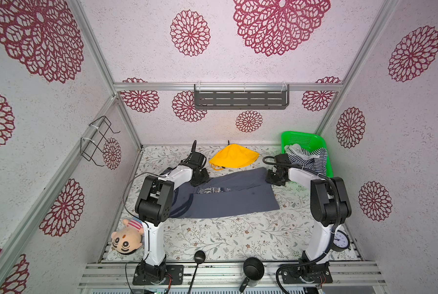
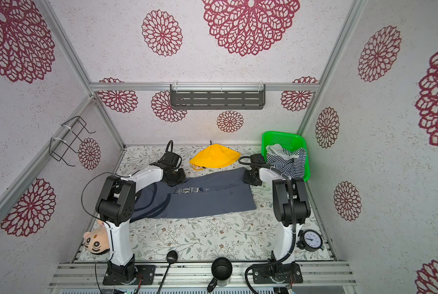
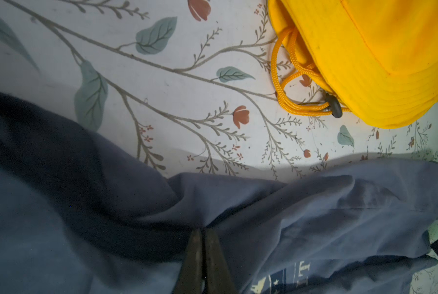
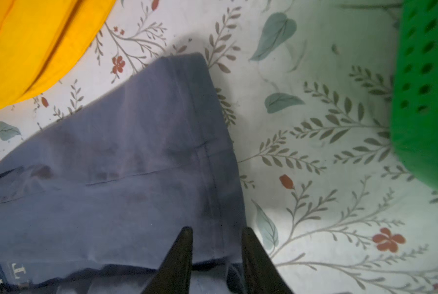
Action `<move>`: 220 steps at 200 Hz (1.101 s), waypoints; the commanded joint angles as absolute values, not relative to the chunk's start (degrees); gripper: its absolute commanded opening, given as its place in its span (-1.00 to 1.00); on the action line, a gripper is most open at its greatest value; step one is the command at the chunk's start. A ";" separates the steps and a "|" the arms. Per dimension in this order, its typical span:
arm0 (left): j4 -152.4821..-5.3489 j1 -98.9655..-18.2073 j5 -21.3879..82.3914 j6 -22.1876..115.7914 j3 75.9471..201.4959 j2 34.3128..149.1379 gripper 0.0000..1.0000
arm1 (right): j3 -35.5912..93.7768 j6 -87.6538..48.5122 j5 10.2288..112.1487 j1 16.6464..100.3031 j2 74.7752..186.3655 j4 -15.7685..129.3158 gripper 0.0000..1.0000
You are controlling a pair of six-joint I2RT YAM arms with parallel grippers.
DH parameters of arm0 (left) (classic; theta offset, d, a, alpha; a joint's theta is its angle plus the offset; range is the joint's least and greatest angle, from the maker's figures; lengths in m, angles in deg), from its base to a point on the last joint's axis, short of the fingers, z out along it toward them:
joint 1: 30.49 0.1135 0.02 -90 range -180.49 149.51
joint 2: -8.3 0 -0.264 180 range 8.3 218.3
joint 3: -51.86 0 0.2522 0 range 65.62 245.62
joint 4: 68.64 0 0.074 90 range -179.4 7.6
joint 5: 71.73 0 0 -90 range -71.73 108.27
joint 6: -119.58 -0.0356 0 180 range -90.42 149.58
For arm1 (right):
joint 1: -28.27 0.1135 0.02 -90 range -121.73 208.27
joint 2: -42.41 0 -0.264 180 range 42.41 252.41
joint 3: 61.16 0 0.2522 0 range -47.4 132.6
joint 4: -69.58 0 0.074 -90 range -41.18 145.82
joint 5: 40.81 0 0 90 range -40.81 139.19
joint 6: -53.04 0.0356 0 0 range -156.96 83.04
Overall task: Fold and stack tank tops
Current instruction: Fold the tank top at the center of the table.
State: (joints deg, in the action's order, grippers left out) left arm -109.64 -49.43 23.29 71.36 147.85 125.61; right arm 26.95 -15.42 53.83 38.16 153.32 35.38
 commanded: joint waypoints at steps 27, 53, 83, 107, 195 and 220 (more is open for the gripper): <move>-109.73 -49.72 22.77 70.45 148.67 124.46 -1.00 | 26.05 -14.59 52.57 38.10 151.54 34.37 -0.17; -109.56 -49.66 22.73 70.59 148.50 124.40 -1.00 | 25.62 -13.93 53.61 38.21 151.36 35.43 -0.39; -109.56 -49.70 22.67 70.59 148.63 124.31 -1.00 | 26.48 -14.60 52.54 38.26 150.64 34.58 -0.84; -109.73 -49.73 22.59 70.09 149.18 124.45 -1.00 | 28.01 -15.47 51.19 38.24 150.37 33.62 -0.94; -111.64 -46.84 22.37 66.84 156.32 126.33 -1.00 | 38.51 -18.81 50.71 38.14 154.58 34.29 -0.94; -111.83 -45.90 22.50 66.09 158.25 127.09 -1.00 | 40.49 -18.89 51.89 38.18 155.56 35.23 -0.95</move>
